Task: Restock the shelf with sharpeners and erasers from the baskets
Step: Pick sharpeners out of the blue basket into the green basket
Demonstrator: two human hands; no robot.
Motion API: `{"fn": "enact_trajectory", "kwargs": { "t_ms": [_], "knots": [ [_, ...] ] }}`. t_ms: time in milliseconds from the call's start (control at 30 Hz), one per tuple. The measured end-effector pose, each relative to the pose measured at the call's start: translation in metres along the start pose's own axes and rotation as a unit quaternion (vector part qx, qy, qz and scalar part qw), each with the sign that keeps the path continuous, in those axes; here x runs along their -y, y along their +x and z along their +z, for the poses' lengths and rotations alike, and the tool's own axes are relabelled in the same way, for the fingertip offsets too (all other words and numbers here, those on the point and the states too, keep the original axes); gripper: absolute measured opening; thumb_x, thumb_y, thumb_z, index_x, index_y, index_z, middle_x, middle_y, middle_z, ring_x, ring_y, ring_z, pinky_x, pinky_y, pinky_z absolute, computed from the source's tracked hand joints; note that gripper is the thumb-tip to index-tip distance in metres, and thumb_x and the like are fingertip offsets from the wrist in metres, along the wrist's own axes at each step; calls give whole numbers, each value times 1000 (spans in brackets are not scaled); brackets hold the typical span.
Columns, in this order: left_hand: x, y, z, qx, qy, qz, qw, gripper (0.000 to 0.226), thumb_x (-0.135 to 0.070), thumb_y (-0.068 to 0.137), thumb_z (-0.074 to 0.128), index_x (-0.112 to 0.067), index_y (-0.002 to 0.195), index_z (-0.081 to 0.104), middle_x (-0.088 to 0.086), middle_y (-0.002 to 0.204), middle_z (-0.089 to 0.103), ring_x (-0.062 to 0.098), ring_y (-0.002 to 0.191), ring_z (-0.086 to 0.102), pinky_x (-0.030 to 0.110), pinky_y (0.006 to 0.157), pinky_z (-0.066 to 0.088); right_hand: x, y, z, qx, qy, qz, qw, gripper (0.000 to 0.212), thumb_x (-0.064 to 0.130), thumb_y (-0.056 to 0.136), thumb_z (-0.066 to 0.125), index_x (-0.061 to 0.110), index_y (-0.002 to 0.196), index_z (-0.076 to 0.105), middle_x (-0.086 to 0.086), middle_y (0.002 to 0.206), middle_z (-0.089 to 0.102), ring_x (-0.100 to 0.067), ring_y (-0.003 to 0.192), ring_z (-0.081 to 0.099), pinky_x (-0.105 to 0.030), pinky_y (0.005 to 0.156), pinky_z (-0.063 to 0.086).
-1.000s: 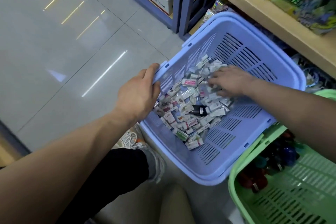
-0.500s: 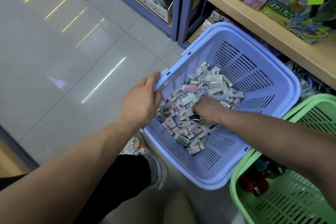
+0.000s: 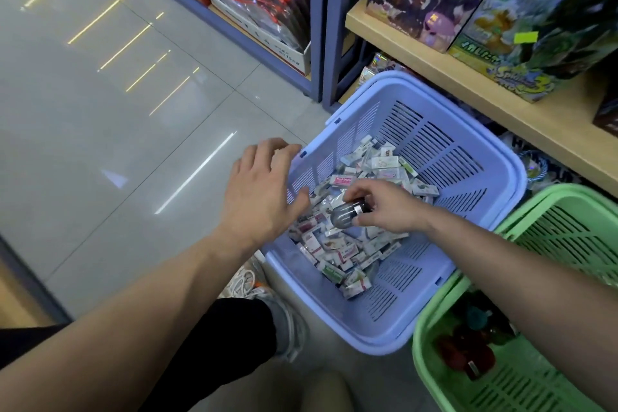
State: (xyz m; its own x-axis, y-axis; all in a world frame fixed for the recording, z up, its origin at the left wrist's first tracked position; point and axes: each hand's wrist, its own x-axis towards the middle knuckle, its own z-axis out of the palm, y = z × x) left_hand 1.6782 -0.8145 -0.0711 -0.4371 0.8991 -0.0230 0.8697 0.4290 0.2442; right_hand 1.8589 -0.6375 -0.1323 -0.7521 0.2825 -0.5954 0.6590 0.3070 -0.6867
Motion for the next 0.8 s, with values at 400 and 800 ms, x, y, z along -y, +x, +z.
{"fn": "enact_trajectory", "kwargs": {
  "t_ms": [400, 800],
  "knots": [
    [10, 8, -24, 51, -180, -55, 981, 32, -31, 100, 61, -22, 131, 63, 1, 108, 58, 20, 90, 59, 32, 83, 47, 35, -14, 3, -36, 15, -39, 998, 38, 35, 87, 77, 29, 121, 60, 10, 119, 64, -14, 104, 67, -37, 87, 55],
    [20, 19, 22, 19, -241, -187, 952, 33, -35, 108, 40, -17, 136, 42, -3, 105, 57, 24, 91, 54, 33, 76, 36, -3, 67, 104, 118, -427, -68, 894, 104, 50, 85, 73, 47, 155, -4, -5, 161, 19, -34, 147, 23, -52, 111, 38]
  ]
}}
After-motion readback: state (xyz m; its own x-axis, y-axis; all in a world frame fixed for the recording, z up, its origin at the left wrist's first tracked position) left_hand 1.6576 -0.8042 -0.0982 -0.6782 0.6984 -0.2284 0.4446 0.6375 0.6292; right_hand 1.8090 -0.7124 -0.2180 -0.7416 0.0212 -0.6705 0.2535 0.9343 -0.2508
